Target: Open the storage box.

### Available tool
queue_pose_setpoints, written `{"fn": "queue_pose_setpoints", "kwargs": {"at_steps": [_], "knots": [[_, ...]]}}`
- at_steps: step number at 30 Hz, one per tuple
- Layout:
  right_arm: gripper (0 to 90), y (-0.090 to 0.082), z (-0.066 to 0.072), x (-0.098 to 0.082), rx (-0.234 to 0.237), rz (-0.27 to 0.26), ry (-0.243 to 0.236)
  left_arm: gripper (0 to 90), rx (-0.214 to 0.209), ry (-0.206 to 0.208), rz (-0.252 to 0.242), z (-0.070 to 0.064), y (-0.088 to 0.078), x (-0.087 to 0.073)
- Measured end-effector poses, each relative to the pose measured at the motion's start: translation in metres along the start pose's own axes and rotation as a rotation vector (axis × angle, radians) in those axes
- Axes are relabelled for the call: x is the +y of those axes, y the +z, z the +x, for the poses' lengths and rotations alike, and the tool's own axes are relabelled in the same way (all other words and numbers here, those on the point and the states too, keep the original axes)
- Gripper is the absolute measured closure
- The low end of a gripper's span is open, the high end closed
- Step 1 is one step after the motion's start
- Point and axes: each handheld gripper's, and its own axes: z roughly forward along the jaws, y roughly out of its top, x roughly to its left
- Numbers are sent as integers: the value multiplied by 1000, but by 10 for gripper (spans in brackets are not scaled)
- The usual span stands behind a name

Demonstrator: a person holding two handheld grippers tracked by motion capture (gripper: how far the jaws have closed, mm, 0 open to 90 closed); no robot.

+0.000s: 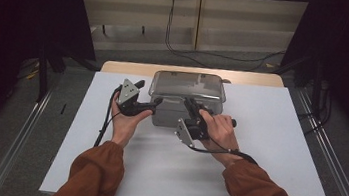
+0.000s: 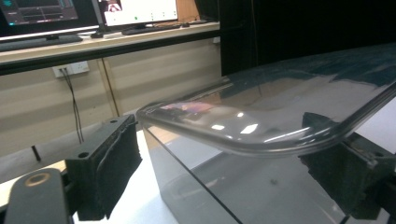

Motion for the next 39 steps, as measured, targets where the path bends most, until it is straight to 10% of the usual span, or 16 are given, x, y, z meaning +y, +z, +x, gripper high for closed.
{"fn": "queue_pose_setpoints", "kwargs": {"at_steps": [19,39], "knots": [[770,2,3,0,33,-10,26,343,-48,62,-6,-3,4,-2],[442,0,-13,-37,110,-15,448,378,-41,63,-9,-2,4,-2]]}}
